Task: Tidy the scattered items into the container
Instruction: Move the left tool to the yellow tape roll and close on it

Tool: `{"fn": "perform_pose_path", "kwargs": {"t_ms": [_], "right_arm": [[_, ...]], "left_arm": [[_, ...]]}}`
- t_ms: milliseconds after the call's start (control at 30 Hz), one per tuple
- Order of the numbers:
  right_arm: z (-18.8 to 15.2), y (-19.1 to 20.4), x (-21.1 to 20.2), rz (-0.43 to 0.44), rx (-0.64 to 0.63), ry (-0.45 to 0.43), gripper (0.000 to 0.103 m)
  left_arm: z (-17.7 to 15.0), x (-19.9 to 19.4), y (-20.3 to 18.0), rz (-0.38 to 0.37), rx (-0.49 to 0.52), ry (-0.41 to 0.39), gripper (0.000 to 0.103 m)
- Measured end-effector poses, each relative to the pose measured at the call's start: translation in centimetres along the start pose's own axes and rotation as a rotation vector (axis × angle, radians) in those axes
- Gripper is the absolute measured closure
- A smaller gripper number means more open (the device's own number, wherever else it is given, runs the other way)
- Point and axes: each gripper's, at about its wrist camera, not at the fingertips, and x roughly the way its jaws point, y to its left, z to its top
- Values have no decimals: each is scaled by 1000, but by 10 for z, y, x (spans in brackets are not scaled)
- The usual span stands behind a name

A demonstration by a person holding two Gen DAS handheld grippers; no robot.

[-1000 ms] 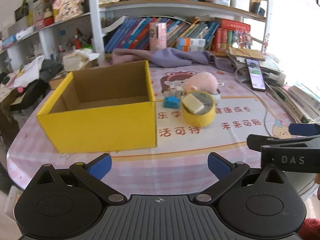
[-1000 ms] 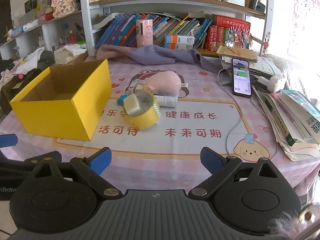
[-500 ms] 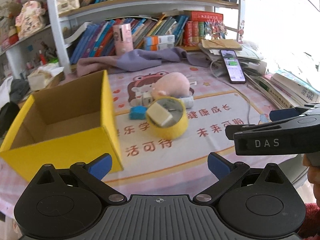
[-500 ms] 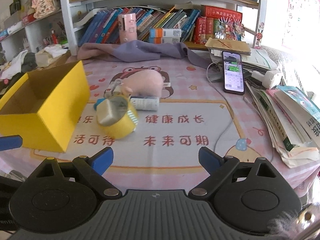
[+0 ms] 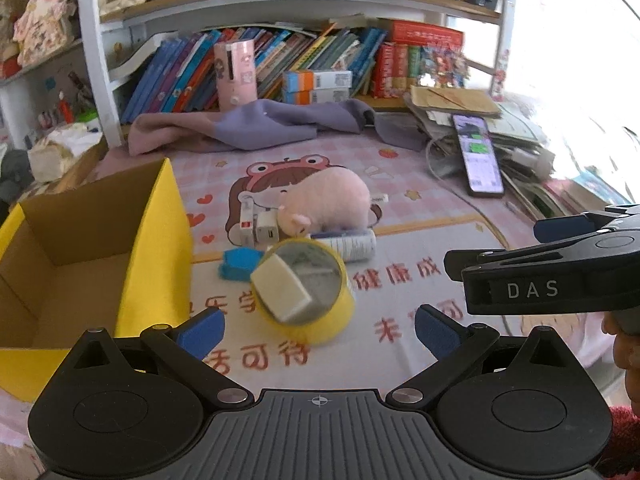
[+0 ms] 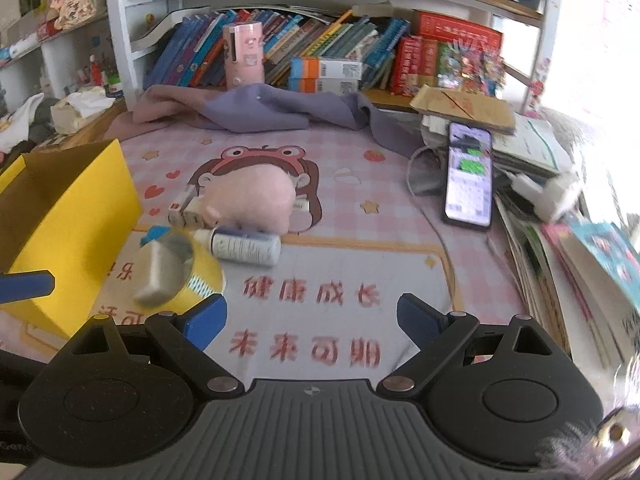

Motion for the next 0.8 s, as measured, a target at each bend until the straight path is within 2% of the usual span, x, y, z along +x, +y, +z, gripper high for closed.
{"fn": "perform_pose_path", "kwargs": {"t_ms": [133, 300, 433, 600, 767, 800], "right_arm": [[17, -8, 19, 42, -47, 4, 10], [35, -18, 45, 103, -102, 22, 10], [42, -25, 62, 145, -126, 42, 10], [46, -34, 75, 186, -137, 58, 10], [49, -43, 81, 201, -132, 64, 10], [49, -44, 82, 202, -129, 64, 10]], "left_arm": [[8, 23, 7, 26, -108, 43, 1], [10, 57, 22, 63, -288, 117, 1], [8, 77, 25, 96, -375, 150, 2], [13, 89, 25, 101, -426, 117, 4], [15, 101, 24, 99, -457, 141, 18], [14, 101, 24, 98, -463, 140, 19]]}}
